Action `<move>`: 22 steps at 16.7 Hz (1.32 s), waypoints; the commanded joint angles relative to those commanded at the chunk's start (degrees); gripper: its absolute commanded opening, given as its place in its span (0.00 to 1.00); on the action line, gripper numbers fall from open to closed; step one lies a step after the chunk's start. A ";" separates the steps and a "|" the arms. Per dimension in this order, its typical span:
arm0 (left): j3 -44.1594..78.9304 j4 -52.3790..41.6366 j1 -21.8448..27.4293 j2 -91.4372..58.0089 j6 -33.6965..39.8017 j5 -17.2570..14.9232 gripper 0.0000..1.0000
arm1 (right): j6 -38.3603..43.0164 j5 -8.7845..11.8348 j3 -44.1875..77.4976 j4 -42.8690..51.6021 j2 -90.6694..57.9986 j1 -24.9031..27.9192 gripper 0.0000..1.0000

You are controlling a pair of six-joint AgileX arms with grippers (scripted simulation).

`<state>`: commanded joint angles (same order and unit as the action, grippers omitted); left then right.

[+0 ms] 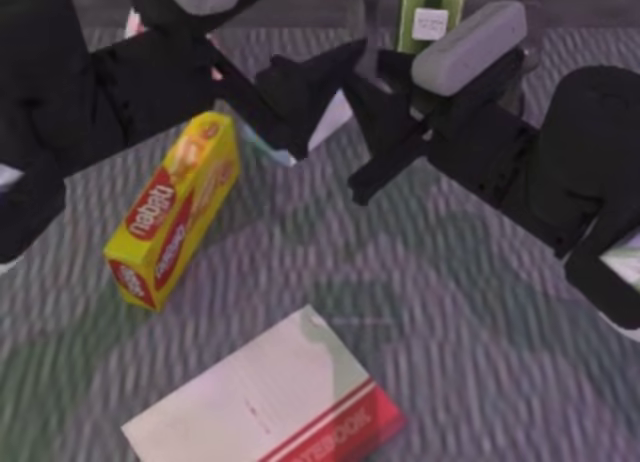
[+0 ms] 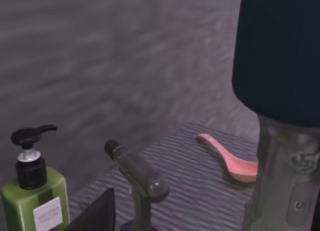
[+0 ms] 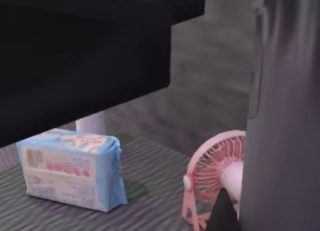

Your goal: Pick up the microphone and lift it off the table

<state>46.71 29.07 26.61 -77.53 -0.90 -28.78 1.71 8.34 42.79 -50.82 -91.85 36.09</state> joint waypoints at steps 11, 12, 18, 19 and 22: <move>8.80 2.89 5.44 -11.67 0.15 5.27 0.92 | 0.00 0.00 0.00 0.00 0.00 0.00 0.00; 8.80 2.89 5.44 -11.67 0.15 5.27 0.85 | 0.00 0.00 0.00 0.00 0.00 0.00 0.00; 8.80 2.89 5.44 -11.67 0.15 5.27 0.40 | 0.00 0.00 0.00 0.00 0.00 0.00 0.00; 8.80 2.89 5.44 -11.67 0.15 5.27 0.32 | 0.00 0.00 0.00 0.00 0.00 0.00 0.00; 8.80 2.89 5.44 -11.67 0.15 5.27 0.10 | 0.00 0.00 0.00 0.00 0.00 0.00 0.00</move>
<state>55.51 31.96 32.05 -89.19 -0.75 -23.51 1.71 8.34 42.79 -50.82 -91.85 36.09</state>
